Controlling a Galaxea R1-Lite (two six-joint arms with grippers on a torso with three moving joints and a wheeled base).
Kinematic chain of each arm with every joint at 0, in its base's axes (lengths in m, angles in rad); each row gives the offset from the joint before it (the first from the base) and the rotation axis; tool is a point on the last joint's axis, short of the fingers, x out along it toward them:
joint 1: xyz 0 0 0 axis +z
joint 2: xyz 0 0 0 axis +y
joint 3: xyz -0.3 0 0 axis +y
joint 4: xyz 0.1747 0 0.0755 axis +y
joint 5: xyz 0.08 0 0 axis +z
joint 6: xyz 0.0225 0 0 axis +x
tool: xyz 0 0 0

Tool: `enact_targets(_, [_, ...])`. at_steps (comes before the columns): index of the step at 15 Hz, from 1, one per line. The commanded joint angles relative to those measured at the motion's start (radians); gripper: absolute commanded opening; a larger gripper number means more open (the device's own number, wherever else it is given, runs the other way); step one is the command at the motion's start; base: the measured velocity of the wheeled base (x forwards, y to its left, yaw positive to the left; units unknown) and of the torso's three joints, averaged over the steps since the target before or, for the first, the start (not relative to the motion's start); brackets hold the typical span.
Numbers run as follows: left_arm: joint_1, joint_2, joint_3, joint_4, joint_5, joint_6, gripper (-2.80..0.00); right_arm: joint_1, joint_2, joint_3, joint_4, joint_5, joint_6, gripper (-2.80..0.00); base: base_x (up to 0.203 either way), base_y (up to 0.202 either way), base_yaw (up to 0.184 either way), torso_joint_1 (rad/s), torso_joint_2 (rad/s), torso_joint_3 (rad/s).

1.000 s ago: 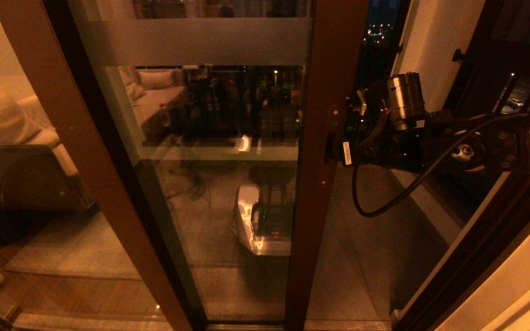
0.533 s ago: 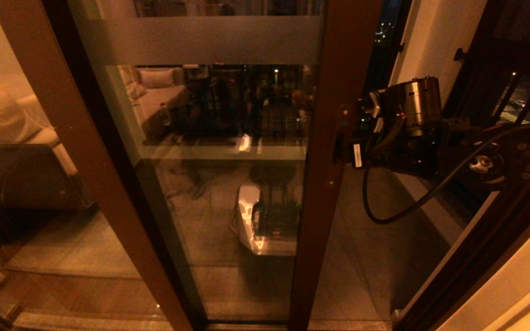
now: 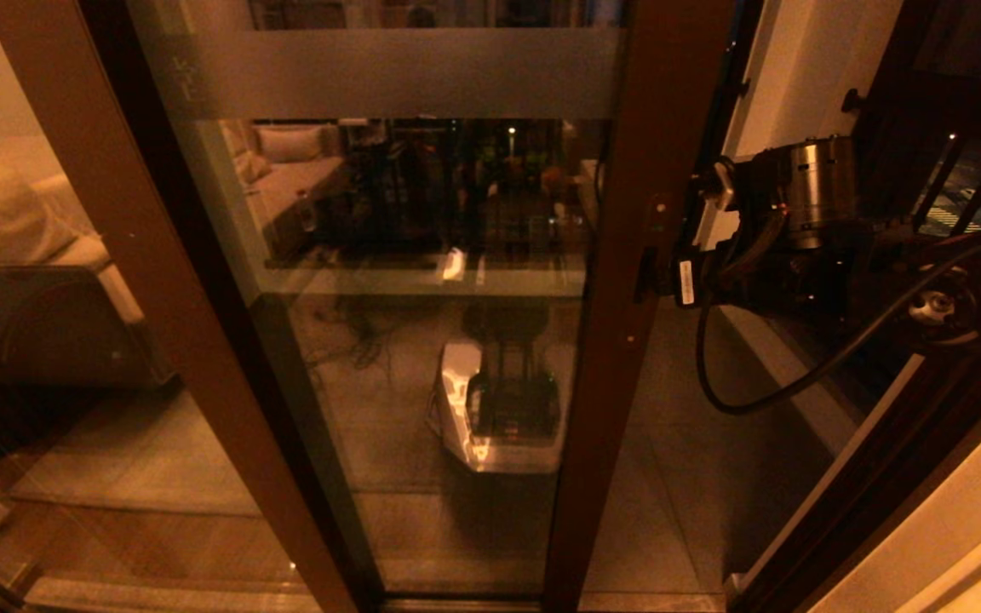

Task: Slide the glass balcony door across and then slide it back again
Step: Close the slid door

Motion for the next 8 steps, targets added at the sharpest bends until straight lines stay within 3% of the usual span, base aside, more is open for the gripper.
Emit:
enact_targets(1, [0.000, 0.002, 0.000, 0.000, 0.000, 0.000, -2.80, -0.009, -0.008, 0.025, -0.018, -0.008, -0.005, 0.00, 0.000, 0.000, 0.000, 0.000, 0.00, 0.000])
enact_targets(8, [0.000, 0.002, 0.000, 0.000, 0.000, 0.000, -2.80, -0.044, -0.032, 0.071, -0.039, -0.007, -0.013, 0.00, 0.000, 0.000, 0.000, 0.000, 0.00, 0.000])
